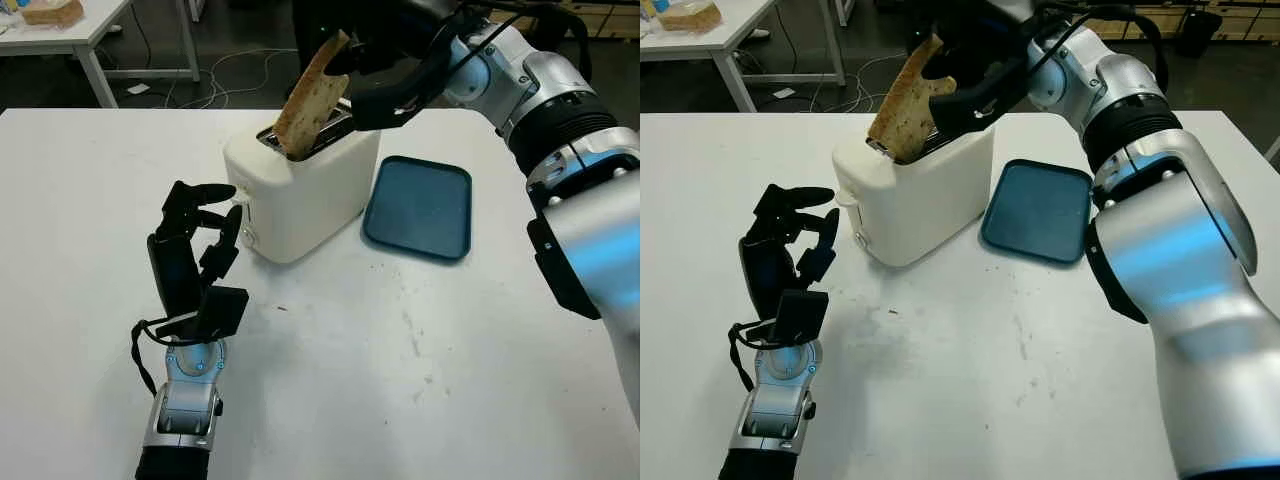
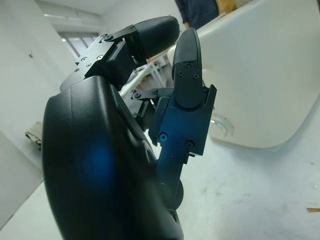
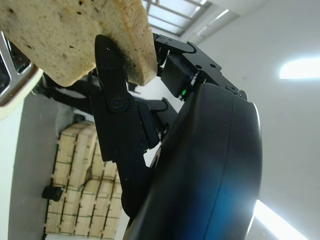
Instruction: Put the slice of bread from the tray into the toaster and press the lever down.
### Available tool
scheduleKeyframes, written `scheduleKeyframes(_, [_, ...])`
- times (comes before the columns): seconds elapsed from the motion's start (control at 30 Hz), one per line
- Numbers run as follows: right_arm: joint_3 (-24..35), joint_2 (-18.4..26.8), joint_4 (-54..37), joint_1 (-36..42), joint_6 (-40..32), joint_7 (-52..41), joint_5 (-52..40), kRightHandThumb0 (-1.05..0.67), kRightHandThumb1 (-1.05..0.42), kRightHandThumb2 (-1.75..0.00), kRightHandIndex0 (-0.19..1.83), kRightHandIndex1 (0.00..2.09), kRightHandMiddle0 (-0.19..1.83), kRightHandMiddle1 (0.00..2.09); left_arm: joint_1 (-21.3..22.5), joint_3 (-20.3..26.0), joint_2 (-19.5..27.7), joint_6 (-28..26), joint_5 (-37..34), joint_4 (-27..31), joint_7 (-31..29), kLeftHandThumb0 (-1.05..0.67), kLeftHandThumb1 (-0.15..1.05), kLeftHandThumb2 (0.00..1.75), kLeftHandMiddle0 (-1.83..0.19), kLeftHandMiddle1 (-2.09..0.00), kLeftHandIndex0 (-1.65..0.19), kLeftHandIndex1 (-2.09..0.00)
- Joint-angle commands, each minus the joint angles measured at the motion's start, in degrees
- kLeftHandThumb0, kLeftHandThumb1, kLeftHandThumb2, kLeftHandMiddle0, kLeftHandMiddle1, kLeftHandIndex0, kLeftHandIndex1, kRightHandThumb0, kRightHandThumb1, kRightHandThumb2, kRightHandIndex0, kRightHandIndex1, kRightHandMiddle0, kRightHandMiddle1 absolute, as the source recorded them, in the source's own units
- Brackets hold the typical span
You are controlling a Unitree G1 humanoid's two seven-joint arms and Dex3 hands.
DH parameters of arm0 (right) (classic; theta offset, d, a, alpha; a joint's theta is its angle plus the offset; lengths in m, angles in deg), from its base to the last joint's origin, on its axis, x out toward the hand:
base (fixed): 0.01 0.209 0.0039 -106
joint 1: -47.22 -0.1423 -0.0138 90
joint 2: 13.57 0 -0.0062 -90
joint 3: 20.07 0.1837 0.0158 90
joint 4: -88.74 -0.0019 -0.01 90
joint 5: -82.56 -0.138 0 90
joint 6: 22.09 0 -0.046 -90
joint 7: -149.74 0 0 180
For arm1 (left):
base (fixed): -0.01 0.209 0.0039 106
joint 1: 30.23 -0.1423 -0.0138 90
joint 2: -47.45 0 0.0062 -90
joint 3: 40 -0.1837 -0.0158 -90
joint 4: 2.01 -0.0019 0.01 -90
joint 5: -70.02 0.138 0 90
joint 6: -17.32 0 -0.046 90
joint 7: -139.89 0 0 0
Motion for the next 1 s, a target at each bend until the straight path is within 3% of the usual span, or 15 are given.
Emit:
scheduleKeyframes(0.0, [-0.29,-0.65,-0.76,0.57,-0.06,-0.68,-0.11,-0.41,-0.92,-0.11,0.87,1.15,0.86,0.66,-0.47,-0.29,-0.25,1.04,0.06,-0.07,0.29,-0.41,0.92,0.27,-0.54,-1.51,-0.50,-1.14])
scheduleKeyframes(0.07, [-0.52,-0.83,-0.54,1.09,0.07,-0.54,0.09,-0.41,-0.92,-0.11,0.86,1.31,0.90,0.78,-0.48,-0.28,-0.25,1.00,0.12,-0.03,0.35,-0.40,0.92,0.27,-0.53,-1.51,-0.50,-1.14])
scheduleKeyframes(0.23, [-0.38,-1.50,-0.10,2.31,-0.64,-0.56,-0.16,-0.45,-0.92,-0.12,0.86,1.47,0.83,1.10,-0.61,-0.38,-0.23,0.93,0.16,0.08,0.20,-0.41,0.92,0.27,-0.53,-1.51,-0.50,-1.14])
scheduleKeyframes(0.57, [2.34,-2.80,0.69,5.57,-4.98,-6.71,-2.99,-0.41,-0.92,-0.13,0.80,1.49,0.80,1.14,-0.57,-0.37,-0.23,0.69,0.78,0.05,0.88,-0.40,0.92,0.27,-0.54,-1.51,-0.50,-1.14])
scheduleKeyframes(0.97, [11.44,-4.40,-0.01,5.90,-9.58,-15.71,-12.79,-0.43,-0.92,-0.17,0.80,1.34,0.81,0.89,-0.64,-0.52,-0.26,0.60,0.67,0.06,0.64,-0.41,0.92,0.27,-0.53,-1.52,-0.50,-1.14])
